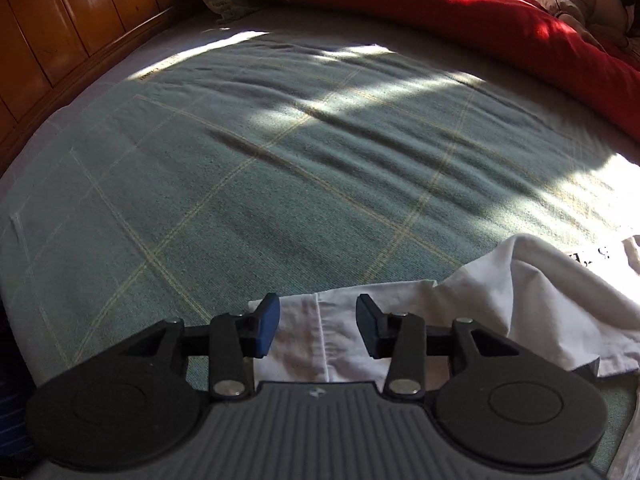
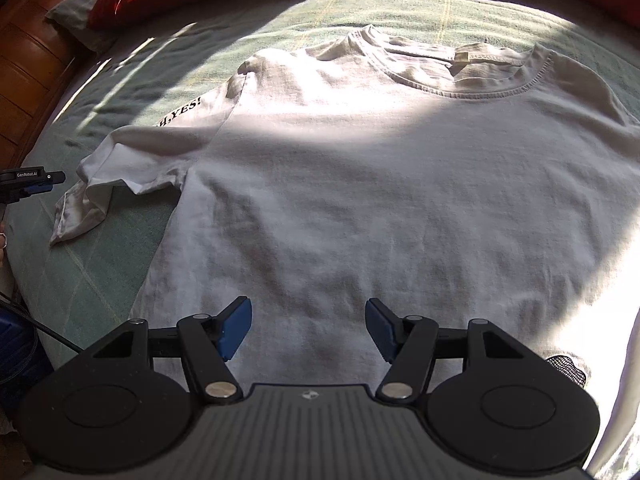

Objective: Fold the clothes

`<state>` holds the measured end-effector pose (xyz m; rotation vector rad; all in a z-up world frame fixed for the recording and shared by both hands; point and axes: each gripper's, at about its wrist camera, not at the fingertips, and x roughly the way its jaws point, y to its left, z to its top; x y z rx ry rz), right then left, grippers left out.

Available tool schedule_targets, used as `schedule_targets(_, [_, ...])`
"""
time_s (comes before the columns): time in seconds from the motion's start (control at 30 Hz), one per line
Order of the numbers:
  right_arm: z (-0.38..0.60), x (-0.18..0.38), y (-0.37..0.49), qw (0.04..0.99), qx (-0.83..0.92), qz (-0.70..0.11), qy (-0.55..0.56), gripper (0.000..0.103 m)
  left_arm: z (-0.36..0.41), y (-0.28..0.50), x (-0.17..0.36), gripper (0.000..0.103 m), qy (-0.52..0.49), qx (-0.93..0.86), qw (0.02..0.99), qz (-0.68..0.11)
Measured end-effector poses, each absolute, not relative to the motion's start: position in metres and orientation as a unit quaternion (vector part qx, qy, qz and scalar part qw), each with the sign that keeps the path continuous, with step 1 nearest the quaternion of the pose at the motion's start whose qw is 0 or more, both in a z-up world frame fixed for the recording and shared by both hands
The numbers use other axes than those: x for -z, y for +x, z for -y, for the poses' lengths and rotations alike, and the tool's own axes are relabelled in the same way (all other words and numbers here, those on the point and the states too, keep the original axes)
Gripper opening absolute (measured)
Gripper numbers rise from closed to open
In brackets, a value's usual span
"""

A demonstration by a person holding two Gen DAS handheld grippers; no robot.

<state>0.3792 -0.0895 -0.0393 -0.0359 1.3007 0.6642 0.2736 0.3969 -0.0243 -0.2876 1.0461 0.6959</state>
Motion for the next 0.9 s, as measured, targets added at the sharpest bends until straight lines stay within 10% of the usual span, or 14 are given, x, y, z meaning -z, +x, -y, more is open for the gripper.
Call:
schedule_targets(0.27, [0.082, 0.038, 0.376, 0.744, -0.310, -0.592, -0.022, 0.067, -0.405, 0.256, 0.062, 0.043, -0.160, -0.341, 0.781, -0.498])
schedule_targets(0.43, [0.077, 0.036, 0.372, 0.743, -0.316, -0.590, -0.030, 0.067, -0.399, 0.259, 0.049, 0.006, -0.134, -0.333, 0.786, -0.504])
schedule_targets(0.9, [0.077, 0.032, 0.366, 0.749, -0.310, -0.585, -0.029, 0.067, -0.449, 0.246, 0.000, 0.010, -0.103, -0.416, 0.757, -0.494])
